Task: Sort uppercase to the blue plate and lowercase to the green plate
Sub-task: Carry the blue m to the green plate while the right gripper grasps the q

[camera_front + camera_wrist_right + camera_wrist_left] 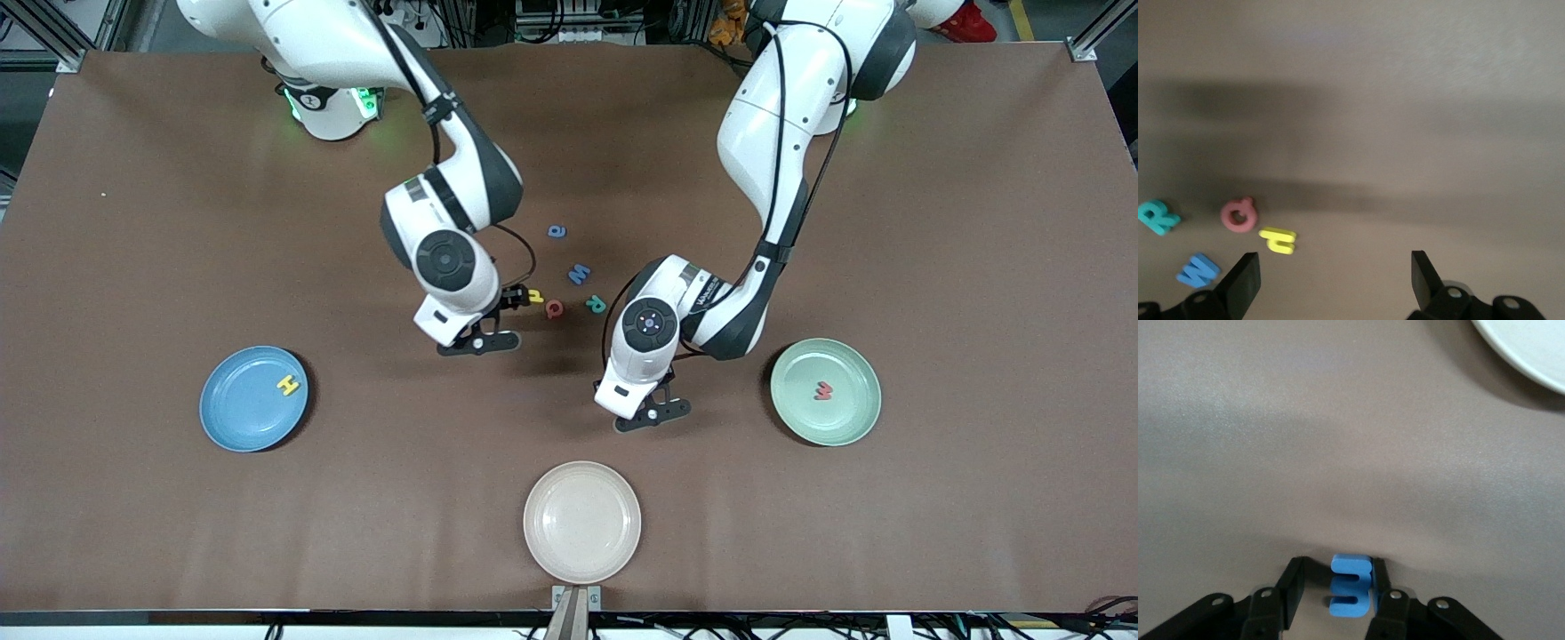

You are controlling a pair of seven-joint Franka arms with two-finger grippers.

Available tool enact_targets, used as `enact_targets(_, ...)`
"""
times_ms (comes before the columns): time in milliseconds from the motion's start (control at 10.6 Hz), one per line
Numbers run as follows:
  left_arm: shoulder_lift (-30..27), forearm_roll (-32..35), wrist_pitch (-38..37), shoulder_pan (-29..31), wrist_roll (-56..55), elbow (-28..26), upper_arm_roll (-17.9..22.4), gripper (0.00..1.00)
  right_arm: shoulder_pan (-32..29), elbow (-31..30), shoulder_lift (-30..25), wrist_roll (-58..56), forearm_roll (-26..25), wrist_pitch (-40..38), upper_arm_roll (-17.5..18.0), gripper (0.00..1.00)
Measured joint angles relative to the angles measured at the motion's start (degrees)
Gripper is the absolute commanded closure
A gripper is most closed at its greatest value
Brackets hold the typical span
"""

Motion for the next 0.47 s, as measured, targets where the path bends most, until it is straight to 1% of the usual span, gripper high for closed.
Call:
enact_targets(94,0.0,0.0,0.0,0.0,0.0,0.0,0.0,0.65,1.0,-0.1,1.0,2.1,0.0,2.2,0.0,0.0)
enact_targets(188,0.0,0.0,0.0,0.0,0.0,0.0,0.0,0.71,1.9,-0.2,2.1,3.7,0.0,4.2,0.0,0.0)
enact_targets(282,0.0,0.0,0.0,0.0,0.0,0.0,0.0,0.79,2.6,-0.3,3.1,5.4,0.0,6.1,0.0,0.0)
enact_targets(376,0.0,0.0,0.0,0.0,0.1,0.0,0.0,0.96,3.2,-0.3,4.0,6.8,0.0,7.6,0.0,0.0)
enact_targets(470,0.0,0.0,0.0,0.0,0.5,0.1,0.0,1.0,3.9,-0.3,4.9,8.1,0.0,8.9,0.0,0.0)
